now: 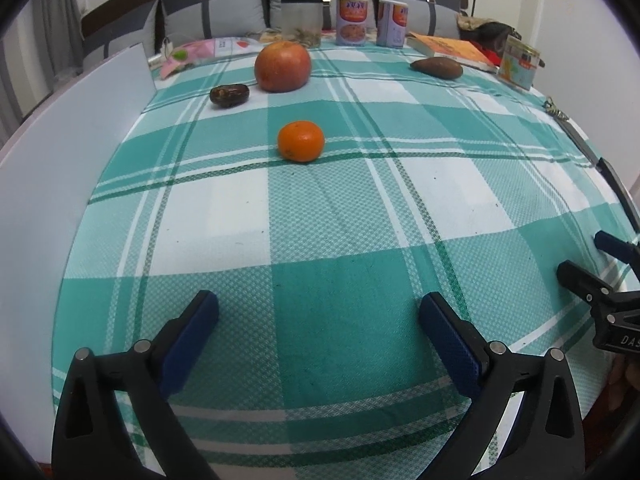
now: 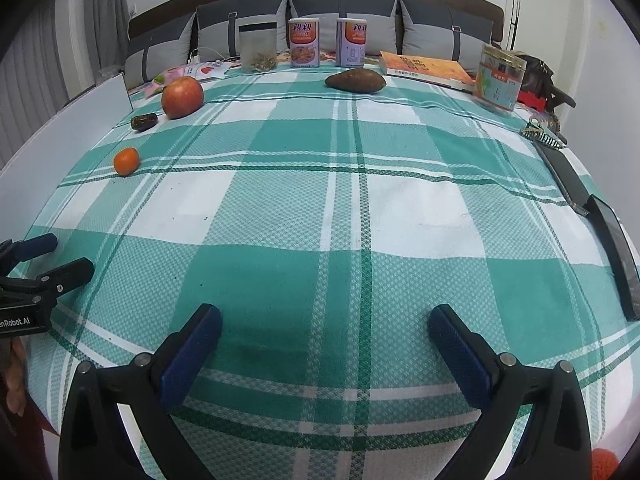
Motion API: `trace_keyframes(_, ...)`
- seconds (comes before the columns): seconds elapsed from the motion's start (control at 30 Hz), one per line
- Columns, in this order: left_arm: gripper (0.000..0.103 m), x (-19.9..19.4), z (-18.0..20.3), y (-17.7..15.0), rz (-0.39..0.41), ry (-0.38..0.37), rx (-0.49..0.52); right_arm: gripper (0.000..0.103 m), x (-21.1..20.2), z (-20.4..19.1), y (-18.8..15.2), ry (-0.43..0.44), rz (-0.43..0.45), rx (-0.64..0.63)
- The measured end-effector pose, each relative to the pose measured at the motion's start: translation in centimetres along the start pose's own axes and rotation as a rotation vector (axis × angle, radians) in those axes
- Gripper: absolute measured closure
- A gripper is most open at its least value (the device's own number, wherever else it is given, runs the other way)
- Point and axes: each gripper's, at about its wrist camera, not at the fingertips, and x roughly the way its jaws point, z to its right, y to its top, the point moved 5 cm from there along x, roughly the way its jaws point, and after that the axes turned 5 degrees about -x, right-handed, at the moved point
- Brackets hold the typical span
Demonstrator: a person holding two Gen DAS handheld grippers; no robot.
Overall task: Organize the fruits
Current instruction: 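Reach the left tool to the small orange and close on it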
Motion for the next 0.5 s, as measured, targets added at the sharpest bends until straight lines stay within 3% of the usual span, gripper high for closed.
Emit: trace_keyframes(0.5, 0.001, 0.05, 0.03, 0.06, -0.003, -0.014, 0.008, 0.000, 0.09, -0.03, 0.07, 0.007, 0.018, -0.003)
